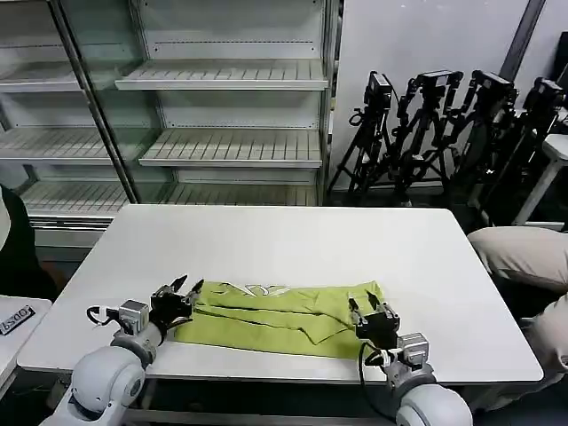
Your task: Fold and organize the clothes.
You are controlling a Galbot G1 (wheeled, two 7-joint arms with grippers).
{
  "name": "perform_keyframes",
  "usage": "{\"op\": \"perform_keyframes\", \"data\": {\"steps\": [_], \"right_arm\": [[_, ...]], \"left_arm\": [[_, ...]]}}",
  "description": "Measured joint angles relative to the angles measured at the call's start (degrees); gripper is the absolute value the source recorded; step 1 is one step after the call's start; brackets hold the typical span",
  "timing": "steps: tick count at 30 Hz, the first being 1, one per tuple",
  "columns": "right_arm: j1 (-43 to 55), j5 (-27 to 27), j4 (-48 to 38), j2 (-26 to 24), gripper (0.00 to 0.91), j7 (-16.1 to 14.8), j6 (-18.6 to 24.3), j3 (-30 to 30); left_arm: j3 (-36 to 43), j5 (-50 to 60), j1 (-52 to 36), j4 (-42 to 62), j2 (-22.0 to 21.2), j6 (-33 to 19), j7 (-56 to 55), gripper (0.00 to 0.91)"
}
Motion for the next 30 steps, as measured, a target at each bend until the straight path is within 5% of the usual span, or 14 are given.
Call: {"op": "perform_keyframes", "data": {"steps": [8,9,10,11,30], "right_arm": [[-2.6,-0.7,2.6,0.4,0.907,-0.3,0.3,0.9],[-2.9,-0.8,2.9,0.5,0.907,-0.3,0.4,0.9],[-3.2,-1.0,3.2,0.7,0.907,-0.3,0.4,0.9],[-3.5,-1.1,3.5,0.7,0.907,-0.3,0.5,0.9],[-5.6,-2.9,4.7,1.6,0.907,0.1,0.5,0.6]], "left_arm": [[3.6,-4.3,0.1,0.9,-1.3,0.1,-8.6,0.907],[4.0,-4.7,0.2,1.2,-1.4,0.1,-9.3,0.504],[4.4,-5.0,0.2,1.4,-1.6,0.1,-10.1,0.202],[4.8,-5.3,0.1,1.7,-1.7,0.1,-10.8,0.020],[8.1,-8.1,-0.8,4.0,-2.7,-0.2,-18.1,0.020]]}}
